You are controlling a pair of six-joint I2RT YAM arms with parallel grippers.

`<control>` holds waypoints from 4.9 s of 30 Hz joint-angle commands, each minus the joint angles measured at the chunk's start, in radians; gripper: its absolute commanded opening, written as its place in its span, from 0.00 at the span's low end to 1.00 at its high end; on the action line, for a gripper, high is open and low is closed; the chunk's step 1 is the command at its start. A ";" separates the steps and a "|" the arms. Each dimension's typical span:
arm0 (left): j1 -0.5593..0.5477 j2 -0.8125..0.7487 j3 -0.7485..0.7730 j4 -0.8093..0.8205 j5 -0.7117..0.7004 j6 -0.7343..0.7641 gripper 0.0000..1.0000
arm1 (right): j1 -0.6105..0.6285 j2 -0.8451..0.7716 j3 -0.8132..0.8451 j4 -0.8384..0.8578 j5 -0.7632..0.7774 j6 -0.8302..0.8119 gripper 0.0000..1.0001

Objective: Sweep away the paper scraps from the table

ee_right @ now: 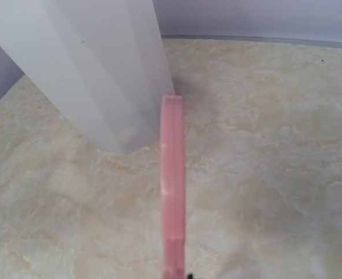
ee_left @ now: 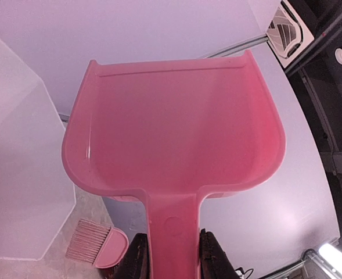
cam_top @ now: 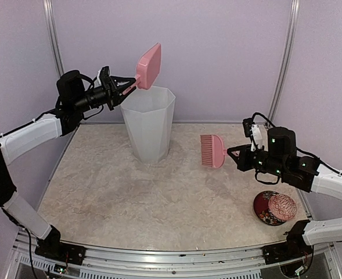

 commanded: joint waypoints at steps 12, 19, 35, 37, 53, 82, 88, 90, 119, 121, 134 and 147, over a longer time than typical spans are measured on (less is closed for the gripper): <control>-0.145 -0.363 0.071 -0.609 -0.101 0.825 0.00 | -0.005 -0.030 0.055 -0.069 0.126 -0.115 0.00; -0.320 -0.510 -0.113 -0.699 -0.365 0.961 0.00 | -0.014 -0.031 0.026 -0.014 0.119 -0.117 0.00; -0.723 -0.342 -0.308 -0.708 -0.825 0.929 0.00 | -0.026 -0.046 0.006 0.000 0.048 -0.042 0.00; -0.740 -0.279 -0.306 -0.698 -0.817 0.936 0.00 | -0.026 -0.061 -0.004 0.008 0.047 -0.030 0.00; -0.779 0.078 -0.213 -0.729 -1.066 0.843 0.00 | -0.029 -0.031 -0.078 0.112 -0.074 0.033 0.00; -0.755 0.125 -0.216 -0.586 -1.131 0.658 0.97 | -0.026 0.302 -0.179 0.586 -0.360 0.452 0.00; -0.706 -0.035 -0.246 -0.564 -1.088 0.653 0.99 | 0.000 0.450 -0.176 0.760 -0.384 0.581 0.00; -0.685 -0.088 -0.259 -0.558 -1.074 0.661 0.99 | 0.009 0.502 -0.174 0.805 -0.383 0.619 0.00; -0.467 -0.405 -0.439 -0.563 -0.999 0.658 0.99 | -0.052 0.339 -0.212 0.397 0.093 0.371 0.66; -0.461 -0.413 -0.439 -0.569 -1.006 0.658 0.99 | -0.053 0.307 -0.187 0.330 0.148 0.328 0.68; -0.270 -0.532 -0.413 -0.693 -1.142 0.648 0.99 | -0.054 0.241 -0.042 0.104 0.626 -0.031 0.92; -0.013 -0.549 -0.563 -0.362 -1.221 0.934 0.99 | -0.192 0.243 -0.249 0.663 0.580 -0.634 1.00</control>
